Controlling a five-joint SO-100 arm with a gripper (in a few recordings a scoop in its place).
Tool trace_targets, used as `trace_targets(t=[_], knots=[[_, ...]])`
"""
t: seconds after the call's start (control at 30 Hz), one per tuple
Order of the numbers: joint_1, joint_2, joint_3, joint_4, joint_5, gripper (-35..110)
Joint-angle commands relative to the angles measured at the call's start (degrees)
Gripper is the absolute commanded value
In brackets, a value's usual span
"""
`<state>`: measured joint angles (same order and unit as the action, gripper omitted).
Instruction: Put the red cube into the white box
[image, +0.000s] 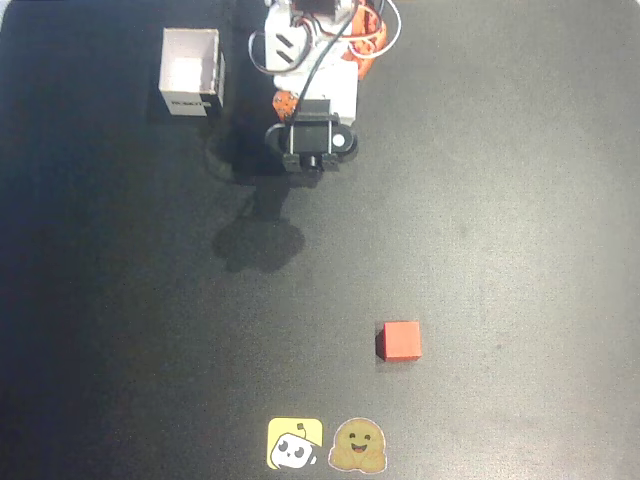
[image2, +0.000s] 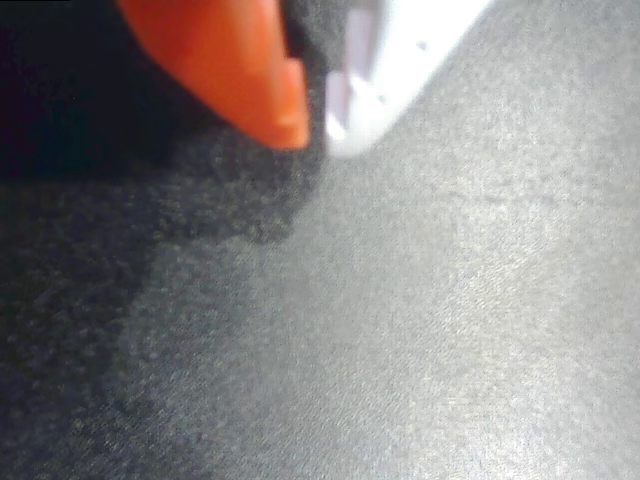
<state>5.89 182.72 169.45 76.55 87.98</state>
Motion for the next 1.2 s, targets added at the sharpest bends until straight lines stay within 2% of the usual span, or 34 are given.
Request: trace_targets(t=[0.0, 0.3, 0.43, 0.73, 0.97, 1.07, 1.17], knots=[[-1.6, 0.4, -1.3, -0.8, 0.1, 0], [-5.9, -4.4, -8.3, -4.8, 0.1, 0], [-7.6, -22.9, -18.9, -10.0, 0.0, 0], [-12.2, -60.6, -51.7, -9.3, 1.1, 1], [-19.5, -83.1, -72.4, -9.8, 8.4, 8], [-21.8, -92.2, -80.9, -9.8, 10.8, 19], [-23.4, -99.8, -88.0, -9.8, 12.6, 19]])
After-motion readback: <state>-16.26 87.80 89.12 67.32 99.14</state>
